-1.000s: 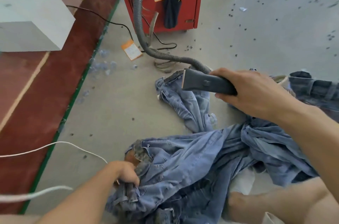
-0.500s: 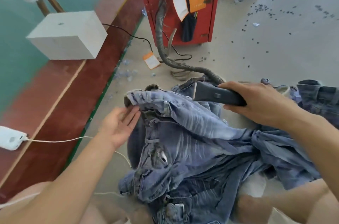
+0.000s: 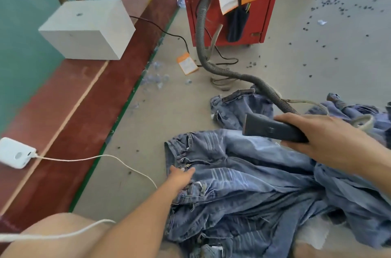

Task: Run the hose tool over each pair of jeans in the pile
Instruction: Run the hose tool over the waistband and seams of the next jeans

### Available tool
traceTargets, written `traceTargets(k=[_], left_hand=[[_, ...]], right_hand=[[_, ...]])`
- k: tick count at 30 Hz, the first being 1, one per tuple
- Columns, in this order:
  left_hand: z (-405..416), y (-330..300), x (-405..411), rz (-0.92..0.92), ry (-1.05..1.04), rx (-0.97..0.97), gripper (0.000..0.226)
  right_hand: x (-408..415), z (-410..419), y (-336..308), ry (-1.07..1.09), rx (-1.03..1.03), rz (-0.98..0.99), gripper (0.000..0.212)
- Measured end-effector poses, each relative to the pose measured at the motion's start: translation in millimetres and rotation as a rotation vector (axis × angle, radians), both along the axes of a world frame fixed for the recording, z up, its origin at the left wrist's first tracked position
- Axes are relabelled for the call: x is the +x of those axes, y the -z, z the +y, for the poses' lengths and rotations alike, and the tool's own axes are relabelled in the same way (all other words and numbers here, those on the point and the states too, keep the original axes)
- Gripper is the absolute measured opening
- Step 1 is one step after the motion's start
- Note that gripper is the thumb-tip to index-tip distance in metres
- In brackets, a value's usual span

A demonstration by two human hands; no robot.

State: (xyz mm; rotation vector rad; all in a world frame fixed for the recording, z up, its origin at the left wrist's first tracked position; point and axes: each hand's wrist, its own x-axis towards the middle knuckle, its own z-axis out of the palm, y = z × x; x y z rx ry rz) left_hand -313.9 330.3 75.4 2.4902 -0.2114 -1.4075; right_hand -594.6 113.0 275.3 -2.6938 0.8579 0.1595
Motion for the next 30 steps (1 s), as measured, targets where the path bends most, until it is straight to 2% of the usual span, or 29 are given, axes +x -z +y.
traceTargets(k=[2, 4, 6, 8, 11, 13, 15, 18, 20, 21, 22, 24, 26, 30], left_hand=[[-3, 5, 4, 0.067, -0.109, 0.009, 0.110], [1, 12, 14, 0.092, -0.109, 0.038, 0.098], [2, 18, 19, 0.152, -0.123, 0.036, 0.080], [-1, 14, 17, 0.183, -0.174, -0.064, 0.048], [-8, 2, 14, 0.254, -0.443, -0.325, 0.004], [-11, -15, 15, 0.395, -0.660, -0.424, 0.019], [-9, -34, 14, 0.518, -0.774, -0.456, 0.020], [1, -58, 7, 0.685, -0.737, -0.482, 0.004], [9, -62, 2, 0.827, -0.565, -0.451, 0.048], [10, -63, -3, 0.883, -0.502, -0.425, 0.063], [9, -66, -8, 0.899, -0.443, -0.387, 0.068], [9, -64, -14, 0.814, -0.397, -0.353, 0.064], [17, -60, -11, 0.745, -0.443, -0.407, 0.058], [35, -62, 6, 0.826, -0.497, -0.556, 0.035]], right_hand=[[11, 2, 6, -0.043, -0.009, 0.061, 0.050], [19, 3, 10, -0.079, -0.031, 0.087, 0.050], [26, 4, 11, -0.074, -0.036, 0.097, 0.045], [31, 4, 10, -0.041, -0.048, 0.090, 0.042], [33, 1, 7, 0.021, -0.051, 0.049, 0.039], [32, 0, 3, 0.024, -0.051, 0.051, 0.035], [30, -1, -1, 0.006, -0.055, 0.060, 0.033], [26, 2, -2, -0.032, -0.067, 0.095, 0.035], [21, 4, 4, -0.059, -0.051, 0.125, 0.033], [18, 6, 9, -0.071, -0.037, 0.139, 0.032], [15, 6, 13, -0.084, -0.028, 0.155, 0.029], [9, 7, 23, -0.108, -0.040, 0.189, 0.025], [5, 9, 34, -0.132, -0.081, 0.224, 0.025], [8, 14, 56, -0.193, -0.169, 0.232, 0.028]])
